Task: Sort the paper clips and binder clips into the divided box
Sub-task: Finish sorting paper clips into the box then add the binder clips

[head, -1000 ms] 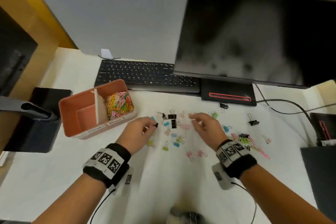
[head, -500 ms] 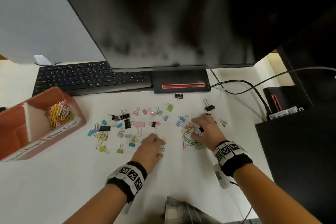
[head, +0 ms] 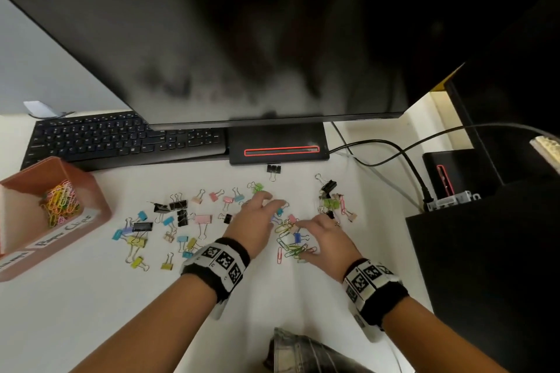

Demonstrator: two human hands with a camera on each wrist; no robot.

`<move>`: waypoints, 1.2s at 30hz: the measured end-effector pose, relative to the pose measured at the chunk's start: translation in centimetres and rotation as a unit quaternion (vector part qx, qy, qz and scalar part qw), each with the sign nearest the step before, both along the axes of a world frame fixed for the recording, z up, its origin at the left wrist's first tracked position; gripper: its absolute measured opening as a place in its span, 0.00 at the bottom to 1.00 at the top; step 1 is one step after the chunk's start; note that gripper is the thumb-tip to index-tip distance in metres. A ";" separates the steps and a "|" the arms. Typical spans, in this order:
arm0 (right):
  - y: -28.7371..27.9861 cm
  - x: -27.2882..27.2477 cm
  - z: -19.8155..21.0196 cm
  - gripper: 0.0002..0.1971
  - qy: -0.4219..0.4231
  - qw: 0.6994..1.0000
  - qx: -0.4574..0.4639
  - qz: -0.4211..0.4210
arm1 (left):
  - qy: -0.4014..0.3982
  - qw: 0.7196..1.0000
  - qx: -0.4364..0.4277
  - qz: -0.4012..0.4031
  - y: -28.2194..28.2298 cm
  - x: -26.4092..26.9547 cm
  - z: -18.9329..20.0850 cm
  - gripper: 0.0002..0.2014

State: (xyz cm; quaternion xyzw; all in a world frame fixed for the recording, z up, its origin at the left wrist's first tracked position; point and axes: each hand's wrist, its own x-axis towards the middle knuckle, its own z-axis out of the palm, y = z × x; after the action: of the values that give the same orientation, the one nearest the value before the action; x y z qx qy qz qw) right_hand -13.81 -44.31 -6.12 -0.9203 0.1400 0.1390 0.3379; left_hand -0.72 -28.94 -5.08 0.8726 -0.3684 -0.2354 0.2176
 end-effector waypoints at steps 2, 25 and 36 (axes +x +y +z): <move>0.0 0.4 -0.4 0.30 -0.021 1.000 0.011 -0.016 | -0.004 0.999 0.032 -0.010 -1.2 0.3 -0.9 0.27; -2.3 3.6 -0.1 0.19 -0.077 0.992 -0.005 -0.100 | -0.002 0.991 -0.056 0.120 3.4 0.1 -1.2 0.13; -0.1 3.7 -1.0 0.12 0.020 1.000 0.000 0.011 | 0.035 0.997 -0.001 0.074 -1.2 1.3 -2.5 0.08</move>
State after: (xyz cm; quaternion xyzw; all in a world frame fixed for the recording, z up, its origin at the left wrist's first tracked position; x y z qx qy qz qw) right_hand -10.07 -44.42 -7.12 -0.9187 0.1367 0.1606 0.3338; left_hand 0.57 -30.09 -7.54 0.8887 -0.2953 -0.2486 0.2476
